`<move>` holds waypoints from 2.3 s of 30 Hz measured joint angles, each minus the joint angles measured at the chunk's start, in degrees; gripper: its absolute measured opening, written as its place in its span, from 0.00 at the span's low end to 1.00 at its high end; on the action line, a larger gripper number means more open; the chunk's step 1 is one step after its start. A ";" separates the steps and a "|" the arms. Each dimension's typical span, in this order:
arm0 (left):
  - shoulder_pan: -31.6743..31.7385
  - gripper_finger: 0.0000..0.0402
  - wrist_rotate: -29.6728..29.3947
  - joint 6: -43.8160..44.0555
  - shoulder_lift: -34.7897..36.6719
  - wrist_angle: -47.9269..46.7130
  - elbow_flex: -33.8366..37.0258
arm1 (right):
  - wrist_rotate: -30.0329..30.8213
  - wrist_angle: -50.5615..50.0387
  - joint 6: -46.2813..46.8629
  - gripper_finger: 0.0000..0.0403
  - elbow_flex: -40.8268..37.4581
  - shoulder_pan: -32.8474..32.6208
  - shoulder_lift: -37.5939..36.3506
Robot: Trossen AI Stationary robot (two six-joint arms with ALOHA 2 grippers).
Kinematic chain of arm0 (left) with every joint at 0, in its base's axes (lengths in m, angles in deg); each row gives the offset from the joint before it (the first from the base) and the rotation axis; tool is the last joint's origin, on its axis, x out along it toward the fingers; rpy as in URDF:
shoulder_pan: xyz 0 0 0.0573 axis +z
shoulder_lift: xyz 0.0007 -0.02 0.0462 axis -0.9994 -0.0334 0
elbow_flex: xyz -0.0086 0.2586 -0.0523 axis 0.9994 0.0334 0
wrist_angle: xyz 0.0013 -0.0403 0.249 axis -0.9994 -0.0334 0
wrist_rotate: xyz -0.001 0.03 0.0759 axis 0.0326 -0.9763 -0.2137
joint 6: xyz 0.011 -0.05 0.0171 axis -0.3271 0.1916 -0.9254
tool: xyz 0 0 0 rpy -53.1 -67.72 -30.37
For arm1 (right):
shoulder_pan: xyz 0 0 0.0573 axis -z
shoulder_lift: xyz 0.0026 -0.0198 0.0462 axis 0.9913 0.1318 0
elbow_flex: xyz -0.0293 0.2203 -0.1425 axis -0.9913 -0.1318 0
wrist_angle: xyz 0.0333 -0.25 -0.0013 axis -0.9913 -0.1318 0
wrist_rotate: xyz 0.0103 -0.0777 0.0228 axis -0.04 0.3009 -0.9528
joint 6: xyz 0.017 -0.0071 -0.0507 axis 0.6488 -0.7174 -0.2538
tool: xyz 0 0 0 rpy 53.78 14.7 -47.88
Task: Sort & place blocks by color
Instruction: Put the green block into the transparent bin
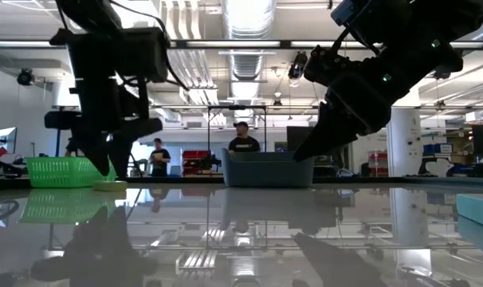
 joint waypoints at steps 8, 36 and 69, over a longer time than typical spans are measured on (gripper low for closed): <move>0.09 0.37 -0.86 13.47 -1.94 -2.53 -0.04 | 0.02 1.03 0.60 0.02 -0.02 0.02 0.00; 0.13 0.37 -10.10 14.76 -5.87 -1.82 1.12 | -0.11 0.89 -5.97 0.02 -0.07 0.00 -0.28; -7.93 0.43 -0.05 3.16 -6.30 12.59 -4.42 | -0.55 1.22 -1.53 0.02 -0.07 -0.63 -0.37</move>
